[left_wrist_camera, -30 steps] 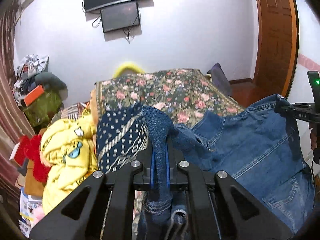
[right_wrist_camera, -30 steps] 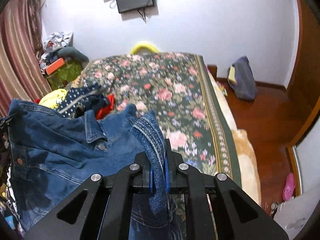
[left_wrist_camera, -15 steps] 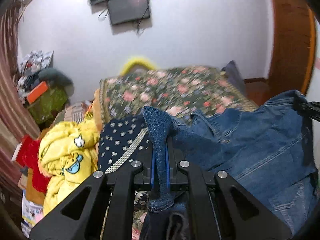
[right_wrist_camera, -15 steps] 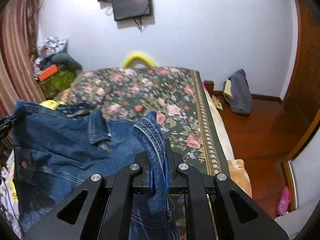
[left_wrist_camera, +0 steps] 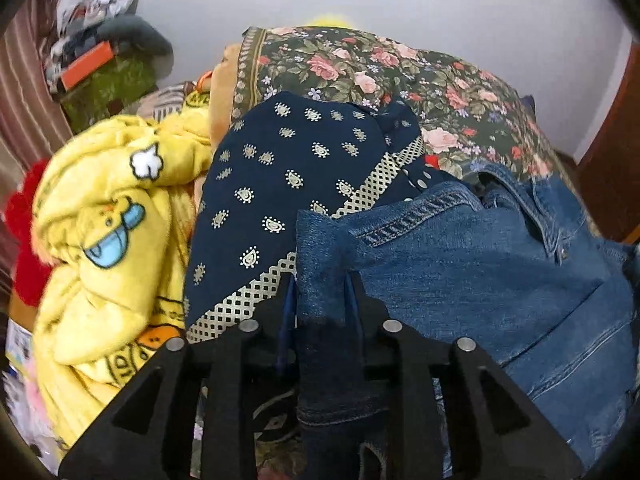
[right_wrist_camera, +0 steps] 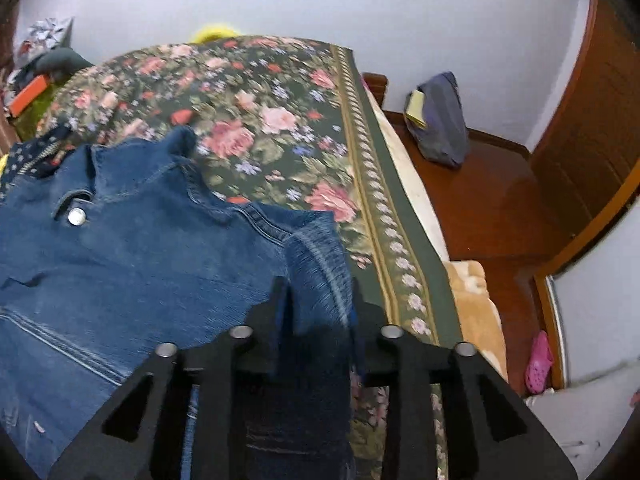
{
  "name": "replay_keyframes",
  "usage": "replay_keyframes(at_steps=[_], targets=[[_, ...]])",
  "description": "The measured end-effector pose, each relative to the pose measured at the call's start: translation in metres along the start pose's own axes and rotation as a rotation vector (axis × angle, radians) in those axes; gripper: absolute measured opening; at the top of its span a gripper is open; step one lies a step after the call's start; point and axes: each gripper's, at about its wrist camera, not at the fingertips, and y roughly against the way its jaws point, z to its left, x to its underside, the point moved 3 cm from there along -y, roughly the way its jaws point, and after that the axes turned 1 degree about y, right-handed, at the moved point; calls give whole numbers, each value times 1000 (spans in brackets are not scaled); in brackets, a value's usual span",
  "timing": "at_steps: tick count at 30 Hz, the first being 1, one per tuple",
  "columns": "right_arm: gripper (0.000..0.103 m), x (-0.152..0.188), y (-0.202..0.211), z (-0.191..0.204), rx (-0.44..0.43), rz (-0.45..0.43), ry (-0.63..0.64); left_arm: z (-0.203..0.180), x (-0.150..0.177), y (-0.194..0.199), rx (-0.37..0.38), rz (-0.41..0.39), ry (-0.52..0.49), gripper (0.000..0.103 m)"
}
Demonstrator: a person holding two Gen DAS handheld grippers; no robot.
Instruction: Fold large clothes
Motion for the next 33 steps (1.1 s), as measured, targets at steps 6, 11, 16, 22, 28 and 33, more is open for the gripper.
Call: replay_keyframes(at_steps=[6,11,16,22,28,33], targets=[[66,2,36,6,26,-52,29,-6,3,25,-52,-19,-69,52],[77,6,83,18,-2,-106,71,-5,11,63,-30,-54,-84,65],[87,17,130,26,-15,-160,95,3,22,110,5,-92,-90,80],[87,37,170,38,-46,-192,138,16,43,156,25,-116,-106,86],[88,63,187,47,-54,-193,168,34,74,180,36,-107,-104,87],[88,91,192,49,-88,-164,161,46,109,178,97,-32,-101,87]])
